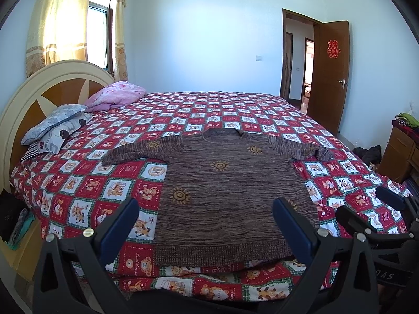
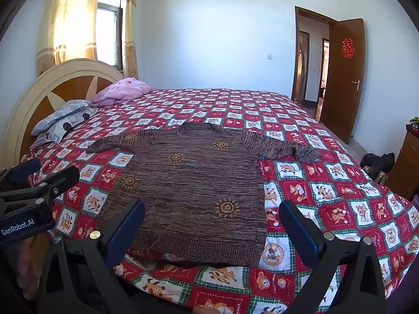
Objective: Fold small clothes
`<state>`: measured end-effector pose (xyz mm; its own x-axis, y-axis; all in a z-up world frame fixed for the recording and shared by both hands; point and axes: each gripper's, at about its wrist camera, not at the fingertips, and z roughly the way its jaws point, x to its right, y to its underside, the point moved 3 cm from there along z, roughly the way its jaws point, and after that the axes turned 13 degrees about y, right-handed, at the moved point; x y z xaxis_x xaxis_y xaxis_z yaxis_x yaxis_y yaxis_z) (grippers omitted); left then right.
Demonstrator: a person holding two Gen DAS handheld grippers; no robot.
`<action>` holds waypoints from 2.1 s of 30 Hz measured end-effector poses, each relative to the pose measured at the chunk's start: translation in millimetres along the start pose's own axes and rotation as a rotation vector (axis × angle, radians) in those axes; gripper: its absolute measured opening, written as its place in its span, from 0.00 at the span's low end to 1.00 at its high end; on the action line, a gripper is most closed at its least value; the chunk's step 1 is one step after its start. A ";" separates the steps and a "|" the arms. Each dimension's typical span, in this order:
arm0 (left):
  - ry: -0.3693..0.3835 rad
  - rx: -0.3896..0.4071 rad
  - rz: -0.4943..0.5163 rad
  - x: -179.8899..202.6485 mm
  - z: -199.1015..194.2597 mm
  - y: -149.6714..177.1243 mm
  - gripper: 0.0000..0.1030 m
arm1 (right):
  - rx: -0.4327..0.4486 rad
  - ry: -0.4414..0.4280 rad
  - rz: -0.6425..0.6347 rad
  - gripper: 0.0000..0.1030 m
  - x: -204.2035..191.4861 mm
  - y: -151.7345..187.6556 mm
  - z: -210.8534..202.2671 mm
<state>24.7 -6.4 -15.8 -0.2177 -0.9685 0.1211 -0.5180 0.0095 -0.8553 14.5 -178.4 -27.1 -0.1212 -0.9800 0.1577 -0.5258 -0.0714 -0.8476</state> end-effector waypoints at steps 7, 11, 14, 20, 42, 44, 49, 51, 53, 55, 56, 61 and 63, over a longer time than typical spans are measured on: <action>0.002 0.000 0.000 1.2 0.8 0.2 1.00 | -0.001 -0.008 -0.004 0.99 -0.6 0.0 0.3; 0.002 -0.001 0.000 2.5 1.4 0.2 1.00 | -0.003 -0.010 -0.003 0.99 -0.9 0.7 0.1; 0.003 -0.001 -0.001 2.5 1.5 0.2 1.00 | -0.006 -0.024 -0.007 0.99 -1.4 0.2 0.4; 0.003 -0.001 -0.002 2.7 1.3 0.7 1.00 | -0.010 -0.025 -0.002 0.99 -0.6 -0.1 2.1; 0.011 -0.018 -0.003 12.4 8.1 2.6 1.00 | -0.028 -0.040 -0.001 0.99 -1.6 -1.8 5.7; 0.012 -0.024 -0.005 8.7 10.5 2.3 1.00 | -0.031 -0.044 0.002 0.99 -1.1 -0.3 7.9; 0.024 -0.046 -0.004 5.9 15.3 5.9 1.00 | -0.038 -0.058 0.006 0.99 -1.7 2.5 13.2; 0.036 -0.065 -0.006 4.7 19.0 7.5 1.00 | -0.041 -0.069 0.006 0.99 -2.5 4.1 16.0; 0.067 -0.088 -0.013 4.0 24.1 10.3 1.00 | -0.055 -0.083 0.008 0.99 -2.8 5.9 21.0; 0.089 -0.123 -0.015 4.3 32.8 13.2 1.00 | -0.072 -0.103 0.016 0.99 -2.6 8.7 28.9; 0.093 -0.132 -0.016 3.1 36.3 14.1 1.00 | -0.080 -0.108 0.019 0.99 -1.8 10.4 32.7; 0.069 -0.145 -0.030 -9.7 56.1 12.0 1.00 | -0.140 -0.110 0.035 0.99 5.3 20.9 68.0; 0.044 -0.139 -0.045 -19.5 66.7 9.6 1.00 | -0.170 -0.116 0.062 0.99 12.1 28.1 86.5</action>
<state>79.1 -4.0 -60.0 -0.2260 -0.9569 0.1826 -0.6372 0.0034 -0.7707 71.1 -208.3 -92.8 -0.0656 -0.9970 0.0399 -0.6557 0.0129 -0.7549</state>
